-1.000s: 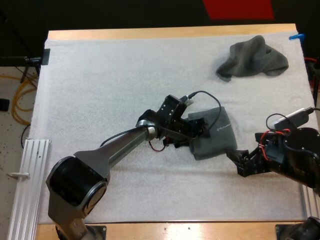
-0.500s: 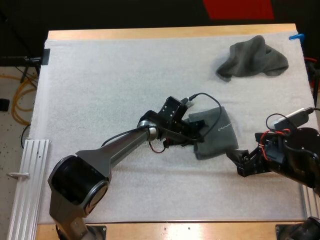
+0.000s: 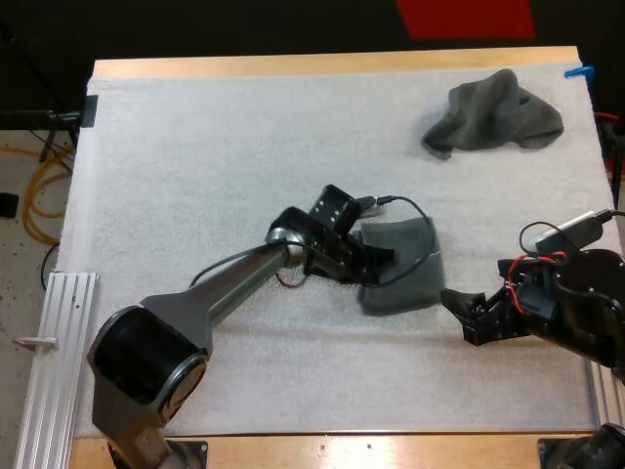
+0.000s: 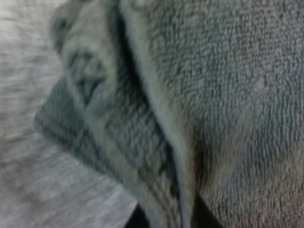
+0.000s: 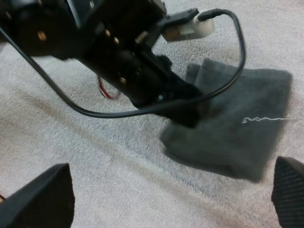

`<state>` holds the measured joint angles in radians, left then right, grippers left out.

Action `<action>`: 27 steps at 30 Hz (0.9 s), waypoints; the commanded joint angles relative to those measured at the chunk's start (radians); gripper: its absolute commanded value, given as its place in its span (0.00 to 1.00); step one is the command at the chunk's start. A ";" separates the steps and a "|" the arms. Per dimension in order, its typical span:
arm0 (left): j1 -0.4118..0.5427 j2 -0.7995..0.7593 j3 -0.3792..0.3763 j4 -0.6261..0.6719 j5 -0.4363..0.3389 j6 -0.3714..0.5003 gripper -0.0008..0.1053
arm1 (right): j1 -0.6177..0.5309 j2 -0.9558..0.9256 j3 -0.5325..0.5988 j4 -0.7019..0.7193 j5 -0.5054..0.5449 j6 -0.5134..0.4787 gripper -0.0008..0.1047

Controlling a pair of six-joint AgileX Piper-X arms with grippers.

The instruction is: Pick towel from pile fold and stack

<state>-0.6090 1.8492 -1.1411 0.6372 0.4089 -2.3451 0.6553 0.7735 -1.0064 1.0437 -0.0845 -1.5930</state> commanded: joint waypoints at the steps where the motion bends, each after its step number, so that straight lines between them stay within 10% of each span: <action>1: 0.023 -0.029 -0.027 0.087 -0.075 0.103 0.01 | 0.000 -0.002 -0.007 -0.010 0.005 -0.002 0.78; 11: 0.248 -0.071 -0.186 0.464 -0.540 0.667 0.01 | 0.000 -0.002 -0.007 -0.013 0.005 -0.002 0.78; 27: 0.683 -0.071 -0.201 0.490 -0.639 0.772 0.01 | 0.000 -0.002 -0.007 -0.013 0.005 -0.002 0.78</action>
<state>0.0776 1.7878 -1.3341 1.1242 -0.2164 -1.5828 0.6553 0.7735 -1.0064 1.0437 -0.0845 -1.5930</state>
